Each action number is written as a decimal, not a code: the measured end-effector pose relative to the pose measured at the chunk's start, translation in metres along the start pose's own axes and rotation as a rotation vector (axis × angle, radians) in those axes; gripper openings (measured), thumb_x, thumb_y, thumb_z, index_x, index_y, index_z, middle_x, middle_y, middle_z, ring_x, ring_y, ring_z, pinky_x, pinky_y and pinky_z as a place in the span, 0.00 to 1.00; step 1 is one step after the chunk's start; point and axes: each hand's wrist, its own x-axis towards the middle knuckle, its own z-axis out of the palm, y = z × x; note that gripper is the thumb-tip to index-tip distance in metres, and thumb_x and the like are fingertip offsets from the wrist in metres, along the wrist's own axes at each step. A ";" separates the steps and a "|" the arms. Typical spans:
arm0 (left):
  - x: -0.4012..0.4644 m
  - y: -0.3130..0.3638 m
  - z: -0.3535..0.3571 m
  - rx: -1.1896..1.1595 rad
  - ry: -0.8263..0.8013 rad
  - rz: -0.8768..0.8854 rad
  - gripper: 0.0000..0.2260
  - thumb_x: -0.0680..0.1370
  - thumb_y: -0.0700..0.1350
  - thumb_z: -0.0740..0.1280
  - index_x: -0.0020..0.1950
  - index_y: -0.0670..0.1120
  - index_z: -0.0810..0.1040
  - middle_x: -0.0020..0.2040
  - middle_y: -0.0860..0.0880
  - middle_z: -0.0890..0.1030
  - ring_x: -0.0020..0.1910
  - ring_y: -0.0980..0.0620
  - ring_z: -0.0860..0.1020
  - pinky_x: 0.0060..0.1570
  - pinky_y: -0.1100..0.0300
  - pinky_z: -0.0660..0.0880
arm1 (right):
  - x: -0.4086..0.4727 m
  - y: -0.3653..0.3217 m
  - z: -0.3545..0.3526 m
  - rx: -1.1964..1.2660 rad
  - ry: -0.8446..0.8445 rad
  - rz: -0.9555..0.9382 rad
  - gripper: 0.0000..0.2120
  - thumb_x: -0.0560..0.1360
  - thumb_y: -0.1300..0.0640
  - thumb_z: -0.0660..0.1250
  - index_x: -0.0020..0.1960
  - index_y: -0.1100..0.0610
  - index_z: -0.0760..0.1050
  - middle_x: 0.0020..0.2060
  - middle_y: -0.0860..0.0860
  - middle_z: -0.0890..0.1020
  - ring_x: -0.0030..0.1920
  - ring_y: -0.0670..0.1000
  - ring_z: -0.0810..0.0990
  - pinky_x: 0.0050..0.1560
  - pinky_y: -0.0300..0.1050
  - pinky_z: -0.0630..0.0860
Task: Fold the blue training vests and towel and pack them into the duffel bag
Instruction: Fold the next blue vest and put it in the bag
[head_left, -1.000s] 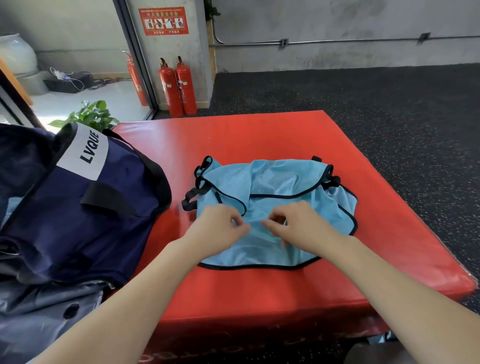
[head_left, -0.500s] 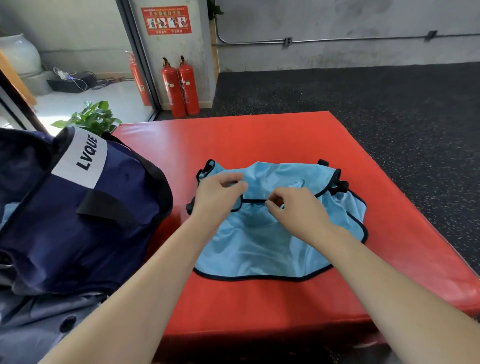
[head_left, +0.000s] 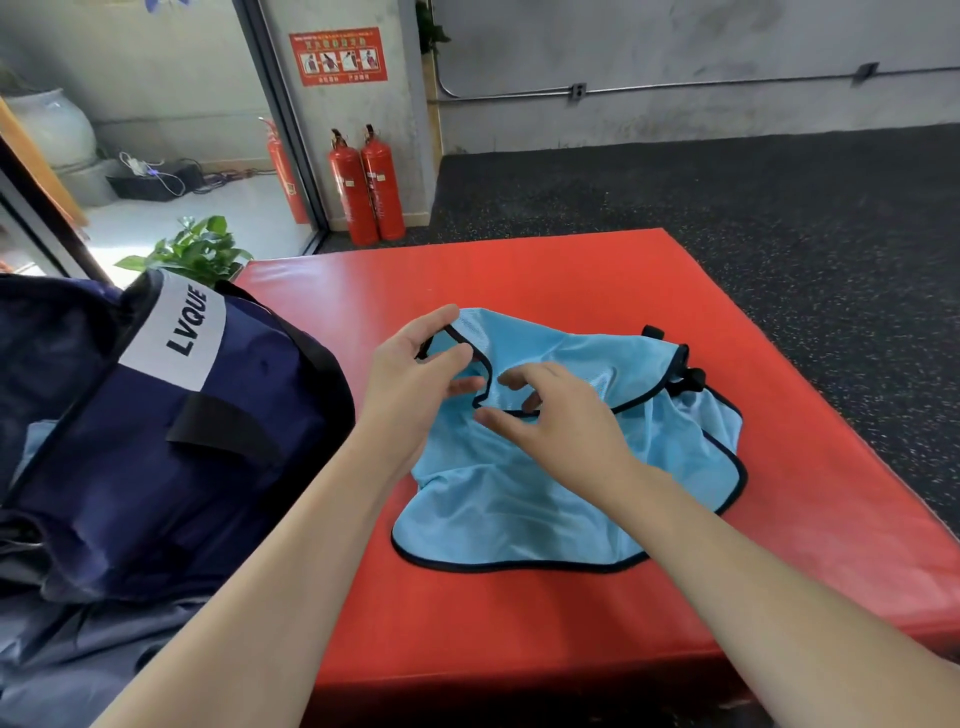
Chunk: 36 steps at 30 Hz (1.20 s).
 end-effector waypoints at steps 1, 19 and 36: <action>-0.003 0.001 0.002 -0.013 0.000 -0.006 0.20 0.78 0.33 0.68 0.69 0.45 0.77 0.59 0.50 0.80 0.43 0.50 0.84 0.55 0.47 0.81 | 0.000 -0.003 0.002 -0.007 0.018 -0.001 0.22 0.72 0.32 0.70 0.59 0.44 0.76 0.54 0.38 0.77 0.47 0.40 0.78 0.47 0.45 0.76; -0.017 -0.003 -0.017 0.710 0.171 0.311 0.06 0.73 0.48 0.77 0.49 0.55 0.86 0.50 0.54 0.78 0.40 0.60 0.76 0.45 0.76 0.69 | 0.007 -0.016 -0.017 0.407 0.077 -0.119 0.04 0.78 0.55 0.72 0.52 0.50 0.85 0.43 0.45 0.83 0.42 0.45 0.79 0.45 0.38 0.75; -0.032 0.008 -0.032 0.436 0.219 0.187 0.06 0.76 0.36 0.71 0.47 0.46 0.84 0.38 0.48 0.85 0.33 0.59 0.79 0.31 0.71 0.73 | 0.010 0.052 -0.062 -0.028 0.159 -0.061 0.07 0.75 0.57 0.73 0.49 0.45 0.84 0.43 0.42 0.82 0.42 0.43 0.80 0.49 0.52 0.78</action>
